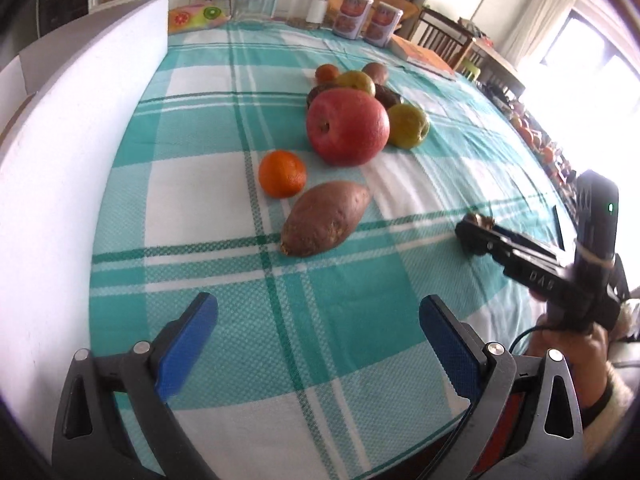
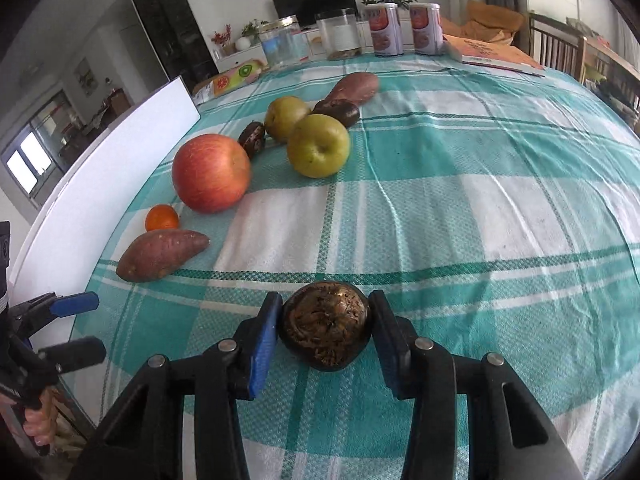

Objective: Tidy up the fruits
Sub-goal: 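Grasp the sweet potato with the left gripper while the right gripper holds the mangosteen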

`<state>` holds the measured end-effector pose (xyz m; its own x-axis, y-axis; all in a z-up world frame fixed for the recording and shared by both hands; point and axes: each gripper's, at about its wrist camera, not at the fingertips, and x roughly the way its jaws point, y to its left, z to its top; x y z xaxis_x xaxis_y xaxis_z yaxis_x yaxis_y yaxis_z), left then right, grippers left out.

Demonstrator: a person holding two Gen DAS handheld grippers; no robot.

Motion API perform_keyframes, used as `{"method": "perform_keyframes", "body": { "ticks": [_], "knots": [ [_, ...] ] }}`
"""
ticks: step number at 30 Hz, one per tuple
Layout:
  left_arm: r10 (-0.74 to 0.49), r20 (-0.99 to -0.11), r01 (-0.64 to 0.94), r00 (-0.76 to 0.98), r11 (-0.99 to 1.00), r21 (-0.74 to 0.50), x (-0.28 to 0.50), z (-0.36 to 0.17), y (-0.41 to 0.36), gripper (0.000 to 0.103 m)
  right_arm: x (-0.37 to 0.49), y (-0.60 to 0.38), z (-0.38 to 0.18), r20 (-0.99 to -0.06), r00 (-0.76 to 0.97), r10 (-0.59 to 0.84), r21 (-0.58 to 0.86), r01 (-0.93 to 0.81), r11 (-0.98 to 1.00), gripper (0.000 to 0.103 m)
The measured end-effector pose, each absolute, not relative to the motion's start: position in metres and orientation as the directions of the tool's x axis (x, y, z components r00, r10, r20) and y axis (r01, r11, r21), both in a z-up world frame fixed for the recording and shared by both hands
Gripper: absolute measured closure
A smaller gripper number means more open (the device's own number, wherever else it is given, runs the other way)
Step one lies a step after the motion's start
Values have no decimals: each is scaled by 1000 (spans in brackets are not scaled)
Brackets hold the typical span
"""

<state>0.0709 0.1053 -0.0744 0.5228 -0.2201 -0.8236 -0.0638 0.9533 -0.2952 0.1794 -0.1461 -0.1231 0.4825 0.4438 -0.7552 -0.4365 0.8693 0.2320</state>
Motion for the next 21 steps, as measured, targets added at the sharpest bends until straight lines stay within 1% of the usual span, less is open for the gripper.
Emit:
{"method": "perform_keyframes", "body": {
  "ticks": [2,6,7,12,17,18,19,21],
  "knots": [
    [-206,-821,-59,532,959,-279,84,-67,104,2,178,-149,-118,-739,516,433,220,-423,879,58],
    [-95,-842,-3,531,994,-114,106,-70,84,3,177,-147,-119,-735,527,427,210,-422,882,58],
    [-82,-845,12,528,996,-90,112,-72,80,3,177,-147,-120,-737,523,428,213,-422,881,58],
    [-30,-858,77,512,997,11,124,-82,57,4,179,-156,-123,-727,530,437,245,-395,885,58],
    [20,-846,120,533,988,99,117,-86,37,4,183,-164,-125,-717,534,448,281,-366,887,58],
    [26,-845,123,534,987,108,116,-87,35,7,184,-164,-125,-717,534,449,283,-366,887,58],
    [32,-844,121,535,986,114,115,-88,35,24,183,-164,-125,-717,534,448,281,-367,887,58],
    [87,-835,97,543,981,165,114,-89,34,45,183,-164,-124,-715,536,449,279,-370,886,58]
  ]
}}
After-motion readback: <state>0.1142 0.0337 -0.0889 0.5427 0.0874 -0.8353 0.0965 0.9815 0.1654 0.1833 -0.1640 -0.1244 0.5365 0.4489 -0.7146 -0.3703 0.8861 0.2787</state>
